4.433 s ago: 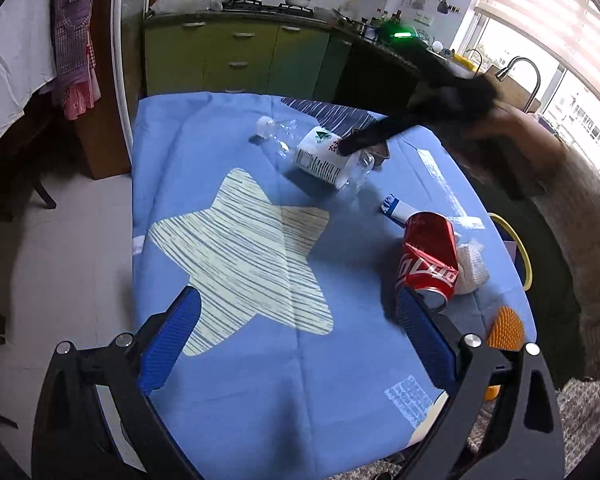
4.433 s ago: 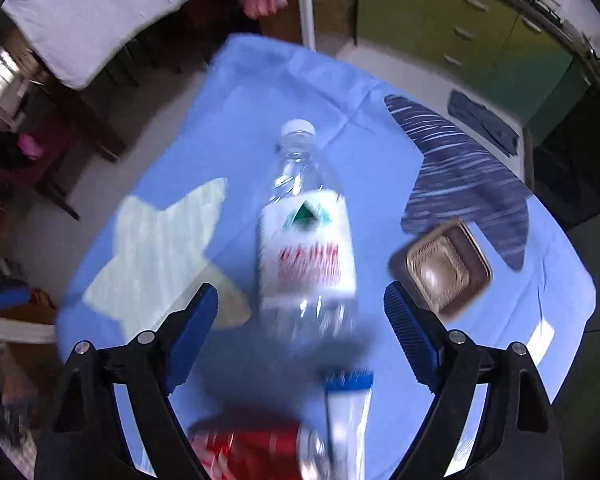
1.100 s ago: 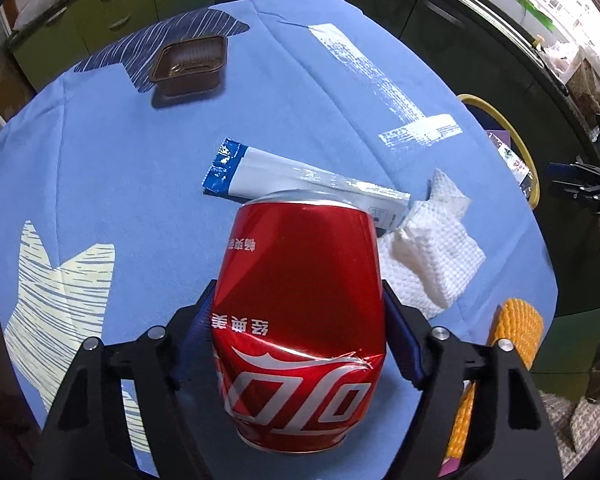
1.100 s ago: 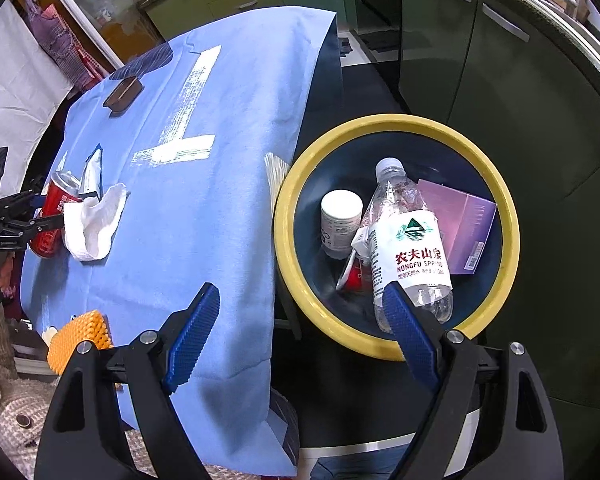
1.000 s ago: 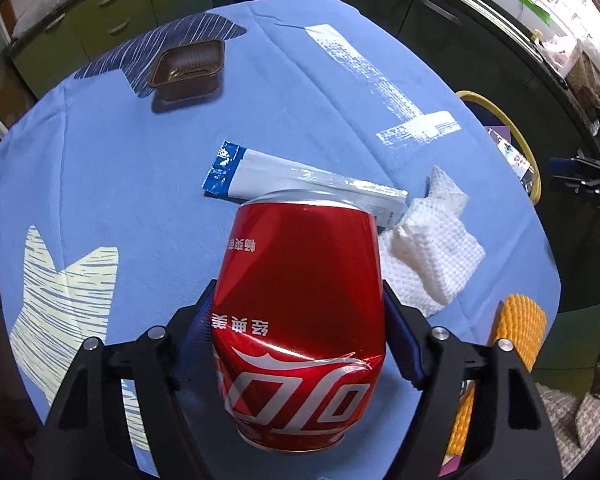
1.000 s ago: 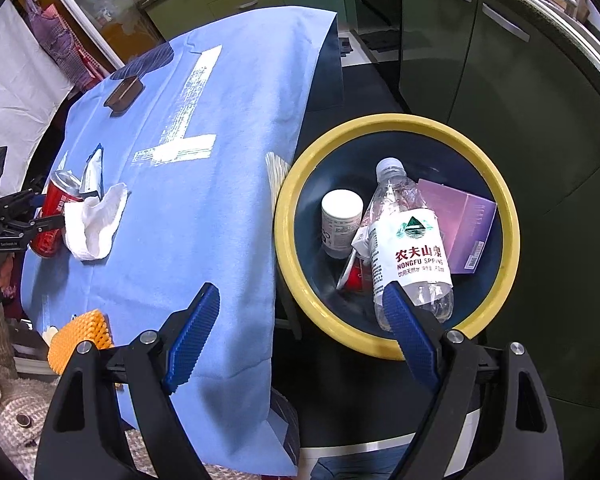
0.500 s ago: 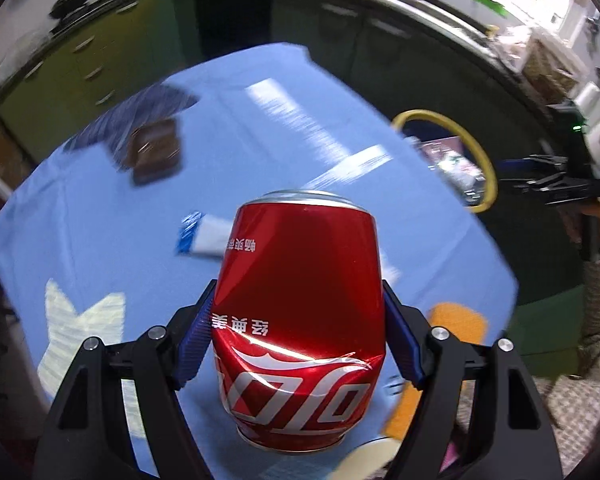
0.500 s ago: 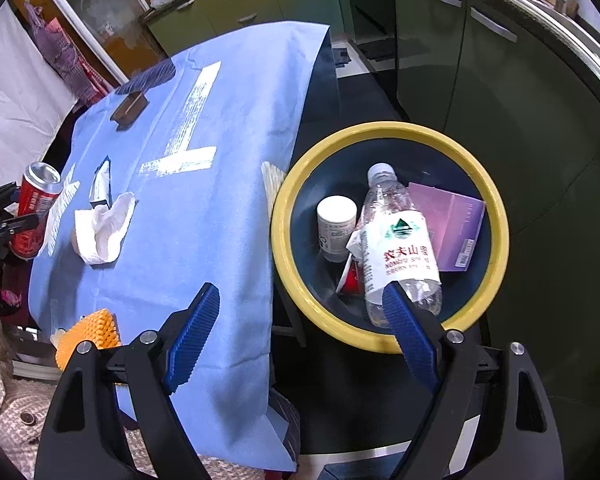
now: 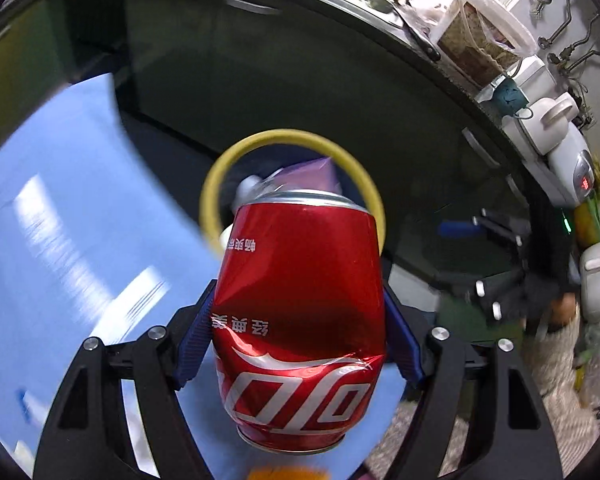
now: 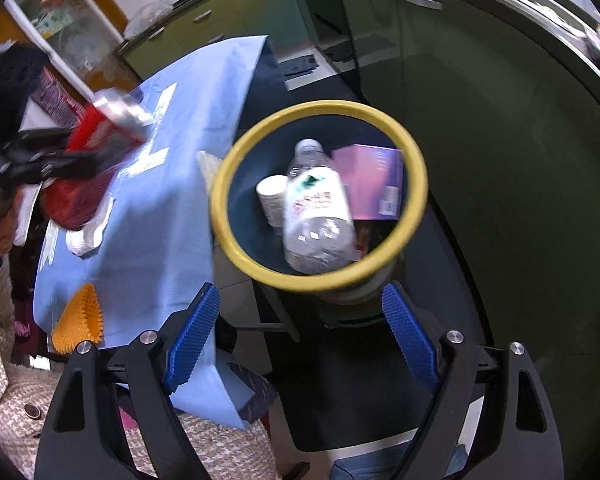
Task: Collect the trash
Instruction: 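Carry the red can over the yellow bin and open the left gripper, then grasp the white tissue with the right gripper and lift it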
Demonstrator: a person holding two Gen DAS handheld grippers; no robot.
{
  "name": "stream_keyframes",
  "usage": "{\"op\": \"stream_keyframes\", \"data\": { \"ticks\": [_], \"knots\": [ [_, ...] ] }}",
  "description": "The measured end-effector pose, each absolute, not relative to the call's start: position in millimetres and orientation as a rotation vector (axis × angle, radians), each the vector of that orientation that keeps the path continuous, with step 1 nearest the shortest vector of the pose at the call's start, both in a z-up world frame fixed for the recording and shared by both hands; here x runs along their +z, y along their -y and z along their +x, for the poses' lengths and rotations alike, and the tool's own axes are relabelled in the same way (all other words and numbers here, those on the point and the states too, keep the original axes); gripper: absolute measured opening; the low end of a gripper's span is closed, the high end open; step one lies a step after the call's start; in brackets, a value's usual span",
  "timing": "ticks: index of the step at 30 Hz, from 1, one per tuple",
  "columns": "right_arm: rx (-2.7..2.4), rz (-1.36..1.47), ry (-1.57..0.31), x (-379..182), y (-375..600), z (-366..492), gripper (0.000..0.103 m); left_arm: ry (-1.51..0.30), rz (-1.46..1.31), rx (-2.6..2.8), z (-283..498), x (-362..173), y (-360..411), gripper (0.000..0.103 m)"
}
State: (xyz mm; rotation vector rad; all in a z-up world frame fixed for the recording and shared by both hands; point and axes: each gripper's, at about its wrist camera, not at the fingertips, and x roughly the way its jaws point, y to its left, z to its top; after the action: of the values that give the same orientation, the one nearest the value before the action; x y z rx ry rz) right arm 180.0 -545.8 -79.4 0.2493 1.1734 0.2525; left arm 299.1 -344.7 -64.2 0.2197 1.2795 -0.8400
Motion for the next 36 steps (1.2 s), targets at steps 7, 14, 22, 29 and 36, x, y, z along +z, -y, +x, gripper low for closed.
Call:
{"op": "stream_keyframes", "data": {
  "ticks": [7,14,22,29,36],
  "knots": [
    [0.243,0.274,-1.167,-83.9,565.9,167.1,0.083,-1.323,0.242,-0.772,333.5,-111.2,413.7,0.072],
    [0.24,0.292,-1.175,-91.5,574.7,162.0,0.083,-1.369,0.244,-0.649,358.2,-153.5,430.6,0.079],
    [0.244,0.297,-1.157,-86.4,575.7,155.6,0.083,-1.339,0.227,-0.638,346.5,-124.2,406.6,0.083],
    [0.341,0.24,-1.142,-76.6,530.9,164.2,0.083,-1.13,0.139,-0.656,295.1,-28.1,316.1,0.092],
    [0.55,0.096,-1.153,-72.3,422.0,190.9,0.083,-0.972,0.088,-0.469,240.1,15.6,179.0,0.095]
  ]
}}
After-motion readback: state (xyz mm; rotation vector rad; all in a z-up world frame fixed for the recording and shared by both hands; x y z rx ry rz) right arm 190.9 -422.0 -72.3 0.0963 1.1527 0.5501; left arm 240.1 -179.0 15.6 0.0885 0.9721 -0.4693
